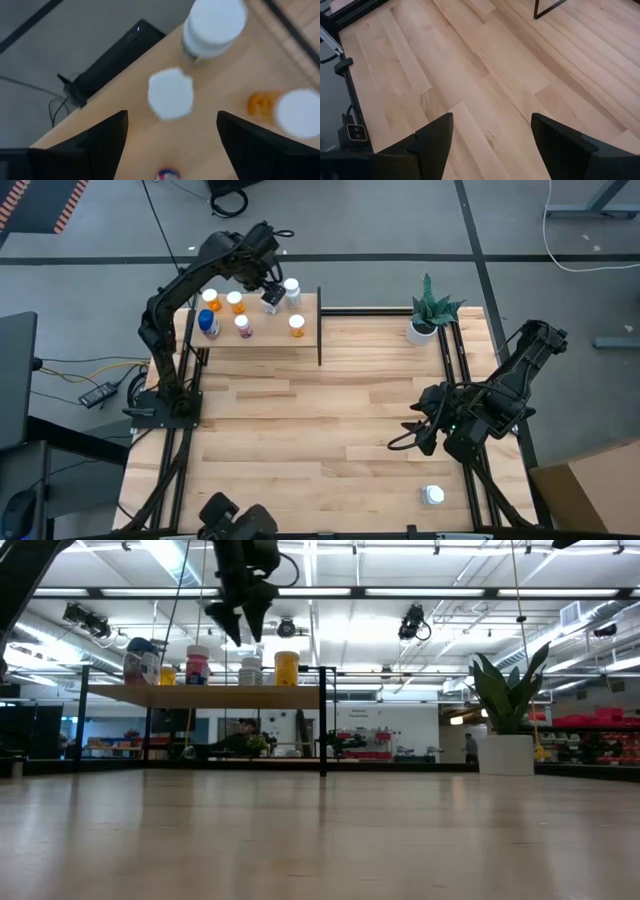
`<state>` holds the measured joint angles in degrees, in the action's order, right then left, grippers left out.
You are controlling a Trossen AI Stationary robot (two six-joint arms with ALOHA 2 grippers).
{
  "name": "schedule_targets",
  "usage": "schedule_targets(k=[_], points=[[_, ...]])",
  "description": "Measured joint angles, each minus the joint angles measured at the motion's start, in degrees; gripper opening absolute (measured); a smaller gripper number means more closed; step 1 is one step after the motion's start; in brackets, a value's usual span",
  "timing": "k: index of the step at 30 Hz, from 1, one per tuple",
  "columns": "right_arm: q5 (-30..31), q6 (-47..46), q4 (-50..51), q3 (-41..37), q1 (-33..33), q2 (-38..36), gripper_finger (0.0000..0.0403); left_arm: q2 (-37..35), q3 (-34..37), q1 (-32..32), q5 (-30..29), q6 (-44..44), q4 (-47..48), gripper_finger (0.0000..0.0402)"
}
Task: Pick and place medicine bottles onto shelf by color
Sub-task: Adjust the pill bottles on the shelf
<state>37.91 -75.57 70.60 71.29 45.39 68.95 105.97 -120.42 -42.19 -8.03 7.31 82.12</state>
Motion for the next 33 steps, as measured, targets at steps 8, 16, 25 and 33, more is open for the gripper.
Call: schedule_targets(k=[8,16,25,33], points=[[0.00,0.00,-0.04,0.00,0.00,0.00,0.0276,3.00,0.02,-0.40,0.15,1.06,-1.10,0.0309],[-0.28,-0.79,-0.06,0.00,0.00,0.00,0.0276,4.30,0.07,-0.41,0.17,0.57,-2.25,0.0309],[-0.26,0.37,-0.04,0.00,0.00,0.00,0.0276,4.63,0.07,-0.75,-1.31,-1.53,-2.46,0.0291],[-0.24,0.59,-0.04,0.00,0.00,0.00,0.0276,4.81,0.07,-0.72,-1.31,-1.53,-2.50,0.0263]])
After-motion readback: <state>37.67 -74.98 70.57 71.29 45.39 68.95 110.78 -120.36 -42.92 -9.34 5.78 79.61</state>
